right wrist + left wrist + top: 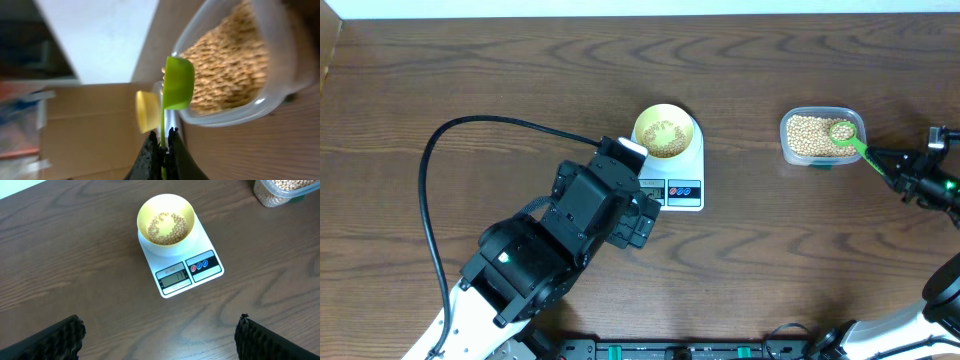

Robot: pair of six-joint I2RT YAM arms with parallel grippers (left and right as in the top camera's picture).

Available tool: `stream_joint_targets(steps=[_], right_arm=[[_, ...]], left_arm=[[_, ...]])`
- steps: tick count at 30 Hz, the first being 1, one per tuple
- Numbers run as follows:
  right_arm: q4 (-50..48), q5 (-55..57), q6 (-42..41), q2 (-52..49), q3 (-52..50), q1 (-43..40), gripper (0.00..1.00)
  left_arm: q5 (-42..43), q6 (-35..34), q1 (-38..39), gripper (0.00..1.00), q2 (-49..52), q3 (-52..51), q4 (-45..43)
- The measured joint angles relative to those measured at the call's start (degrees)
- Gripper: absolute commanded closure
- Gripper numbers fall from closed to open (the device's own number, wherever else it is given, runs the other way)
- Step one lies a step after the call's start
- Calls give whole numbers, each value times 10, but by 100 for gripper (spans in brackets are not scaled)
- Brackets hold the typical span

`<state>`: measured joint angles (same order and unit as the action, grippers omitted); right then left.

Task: Scoop item into bowl and weigh 50g on scale
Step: 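Dip the green scoop into the soybeans with the right gripper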

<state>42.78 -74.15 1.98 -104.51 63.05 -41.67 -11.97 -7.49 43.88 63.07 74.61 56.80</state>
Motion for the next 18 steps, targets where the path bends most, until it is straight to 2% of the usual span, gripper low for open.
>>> stream_joint_targets(steps=[9, 18], right_arm=[[8, -109, 36, 0, -15, 14, 99], [-1, -128, 42, 0, -15, 128, 99]], left_arm=[[0, 0, 0, 2, 0, 0, 0], [0, 0, 0, 2, 0, 0, 0]])
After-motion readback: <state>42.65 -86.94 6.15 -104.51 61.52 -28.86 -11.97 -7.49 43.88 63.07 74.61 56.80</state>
